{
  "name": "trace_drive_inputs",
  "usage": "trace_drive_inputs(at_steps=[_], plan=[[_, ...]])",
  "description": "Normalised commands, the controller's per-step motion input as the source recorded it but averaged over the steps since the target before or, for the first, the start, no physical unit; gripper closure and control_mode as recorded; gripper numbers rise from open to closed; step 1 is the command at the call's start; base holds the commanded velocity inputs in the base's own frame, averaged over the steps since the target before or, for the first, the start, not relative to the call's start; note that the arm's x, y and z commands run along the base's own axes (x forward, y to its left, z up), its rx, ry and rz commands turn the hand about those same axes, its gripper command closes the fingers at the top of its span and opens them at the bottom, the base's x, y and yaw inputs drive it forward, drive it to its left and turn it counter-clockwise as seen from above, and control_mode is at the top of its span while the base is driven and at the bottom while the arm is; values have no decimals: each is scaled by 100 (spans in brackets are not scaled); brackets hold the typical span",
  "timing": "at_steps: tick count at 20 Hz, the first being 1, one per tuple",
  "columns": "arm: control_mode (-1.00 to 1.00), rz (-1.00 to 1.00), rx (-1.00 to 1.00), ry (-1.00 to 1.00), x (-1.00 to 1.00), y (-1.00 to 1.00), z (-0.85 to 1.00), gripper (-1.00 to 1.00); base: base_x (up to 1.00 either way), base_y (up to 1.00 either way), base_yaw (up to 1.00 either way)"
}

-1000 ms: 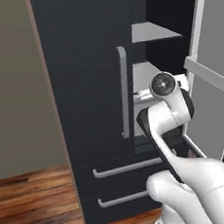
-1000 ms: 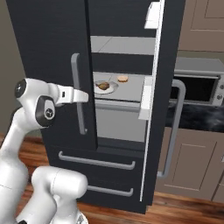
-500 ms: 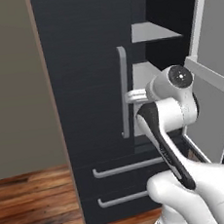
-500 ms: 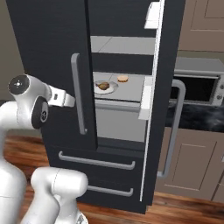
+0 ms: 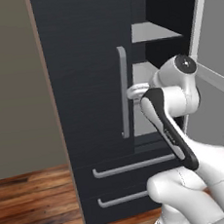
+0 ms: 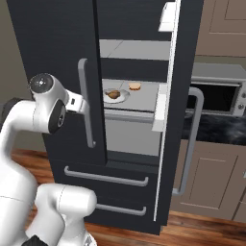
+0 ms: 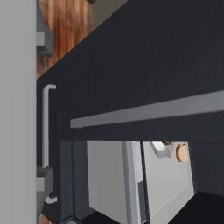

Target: Retrieve the chicken drumstick from the fridge and place it on the saucepan with marinade on the stove.

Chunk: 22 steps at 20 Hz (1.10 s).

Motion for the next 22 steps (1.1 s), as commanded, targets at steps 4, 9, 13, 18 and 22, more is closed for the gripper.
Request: trace_drive_inputs(at_steps=[4, 9, 13, 18, 22], plan=[[-100, 0, 0, 16, 53, 0, -4, -100, 0, 0, 0], [-100, 0, 0, 2, 59, 0, -5, -100, 0, 0, 0], [-100, 0, 0, -5, 53, 0, -27, -100, 0, 0, 0], [-100, 2, -3, -29, 33, 5, -36, -100, 0, 0, 0], [-100, 0, -4, -31, 37, 16, -28, -100, 0, 0, 0]])
